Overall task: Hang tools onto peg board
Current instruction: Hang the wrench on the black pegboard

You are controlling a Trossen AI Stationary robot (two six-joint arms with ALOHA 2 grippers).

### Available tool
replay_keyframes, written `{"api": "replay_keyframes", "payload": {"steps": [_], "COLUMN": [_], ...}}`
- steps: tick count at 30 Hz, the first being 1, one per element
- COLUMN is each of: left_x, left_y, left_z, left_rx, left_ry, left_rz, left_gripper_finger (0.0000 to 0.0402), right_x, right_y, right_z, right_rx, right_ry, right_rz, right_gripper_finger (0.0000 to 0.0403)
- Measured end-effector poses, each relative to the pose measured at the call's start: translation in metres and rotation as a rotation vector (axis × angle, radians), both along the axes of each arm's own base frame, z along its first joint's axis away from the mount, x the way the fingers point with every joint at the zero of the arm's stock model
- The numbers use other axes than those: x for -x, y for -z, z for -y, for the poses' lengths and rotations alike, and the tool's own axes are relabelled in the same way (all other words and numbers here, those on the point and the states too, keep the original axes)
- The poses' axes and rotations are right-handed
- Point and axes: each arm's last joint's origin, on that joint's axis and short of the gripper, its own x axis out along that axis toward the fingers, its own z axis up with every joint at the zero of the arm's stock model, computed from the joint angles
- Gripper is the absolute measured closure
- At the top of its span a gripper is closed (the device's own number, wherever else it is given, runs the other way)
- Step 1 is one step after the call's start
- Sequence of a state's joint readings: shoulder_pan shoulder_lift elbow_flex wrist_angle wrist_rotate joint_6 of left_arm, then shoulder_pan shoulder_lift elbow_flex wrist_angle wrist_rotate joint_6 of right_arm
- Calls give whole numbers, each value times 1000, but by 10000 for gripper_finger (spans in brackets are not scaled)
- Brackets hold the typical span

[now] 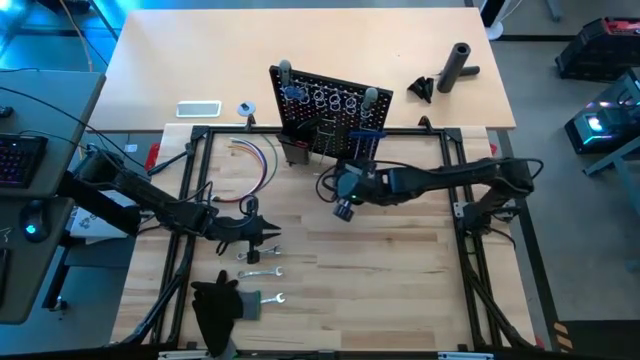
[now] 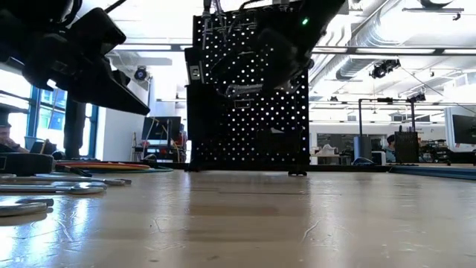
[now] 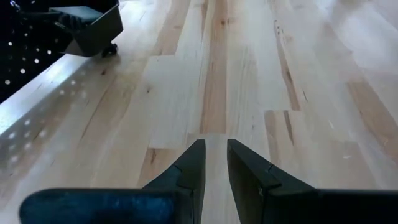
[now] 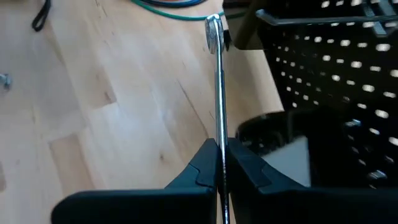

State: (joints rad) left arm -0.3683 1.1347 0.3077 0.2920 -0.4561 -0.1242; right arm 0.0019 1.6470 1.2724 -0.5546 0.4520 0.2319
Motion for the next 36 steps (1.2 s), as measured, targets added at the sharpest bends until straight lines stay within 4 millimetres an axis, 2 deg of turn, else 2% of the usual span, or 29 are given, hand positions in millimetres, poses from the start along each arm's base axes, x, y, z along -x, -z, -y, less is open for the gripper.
{"api": "replay_keyframes", "payload": {"steps": [15,19,23,25,28,33,36], "left_x": [-4,-6,-7,-7,-7,-7,-7], "left_y": [-7,-12,-14,-14,-15,-15,-15], "left_z": [1,2,2,2,2,2,2], "left_rx": [-15,-17,-11,-10,-8,1,3], "left_ry": [20,27,27,27,25,21,20], "left_rz": [77,126,148,150,156,161,161], "left_gripper_finger": [342,342,342,342,342,342,342], "right_x": [85,99,102,100,94,89,83], "right_y": [-71,-79,-80,-76,-58,-13,17], "right_z": [-32,-37,-42,-45,-47,-47,-49], "right_rx": [101,122,125,99,53,30,7], "right_ry": [124,131,115,95,55,49,17], "right_rz": [70,87,89,94,109,158,318], "right_gripper_finger": [396,396,396,396,396,396,396]}}
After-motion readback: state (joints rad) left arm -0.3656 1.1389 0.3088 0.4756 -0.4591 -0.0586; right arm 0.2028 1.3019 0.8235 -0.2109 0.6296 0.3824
